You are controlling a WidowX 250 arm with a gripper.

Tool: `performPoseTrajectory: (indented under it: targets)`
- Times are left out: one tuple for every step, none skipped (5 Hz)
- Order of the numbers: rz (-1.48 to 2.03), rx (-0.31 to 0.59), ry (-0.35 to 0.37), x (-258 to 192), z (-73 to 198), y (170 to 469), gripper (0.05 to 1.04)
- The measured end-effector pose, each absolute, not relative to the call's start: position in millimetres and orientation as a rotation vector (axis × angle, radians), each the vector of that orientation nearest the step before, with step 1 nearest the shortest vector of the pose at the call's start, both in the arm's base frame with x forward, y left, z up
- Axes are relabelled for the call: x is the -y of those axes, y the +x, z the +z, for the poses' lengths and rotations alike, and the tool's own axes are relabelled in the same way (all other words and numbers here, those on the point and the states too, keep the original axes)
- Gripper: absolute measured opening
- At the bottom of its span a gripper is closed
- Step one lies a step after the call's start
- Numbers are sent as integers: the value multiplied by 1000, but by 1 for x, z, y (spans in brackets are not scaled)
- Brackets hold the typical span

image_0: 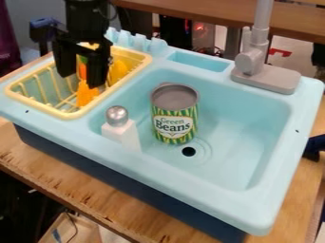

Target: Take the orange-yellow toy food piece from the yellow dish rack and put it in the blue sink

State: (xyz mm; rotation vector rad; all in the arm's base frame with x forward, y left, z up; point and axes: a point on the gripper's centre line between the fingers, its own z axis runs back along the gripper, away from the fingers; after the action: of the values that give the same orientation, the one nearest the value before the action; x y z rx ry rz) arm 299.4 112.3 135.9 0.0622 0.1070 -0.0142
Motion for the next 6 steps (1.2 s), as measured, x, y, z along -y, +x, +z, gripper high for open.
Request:
performPoseTrajectory:
  targets:
    - [-1,-101,49,-120,130,300,1003]
    - [-13,-57,16,-118,127,307,1003]
    - [-31,-49,0,-117,120,311,1003]
    - [-26,-69,-9,-117,112,312,948]
    - [-10,-77,-13,-116,106,313,671]
    - [10,-70,-23,-115,106,314,575]
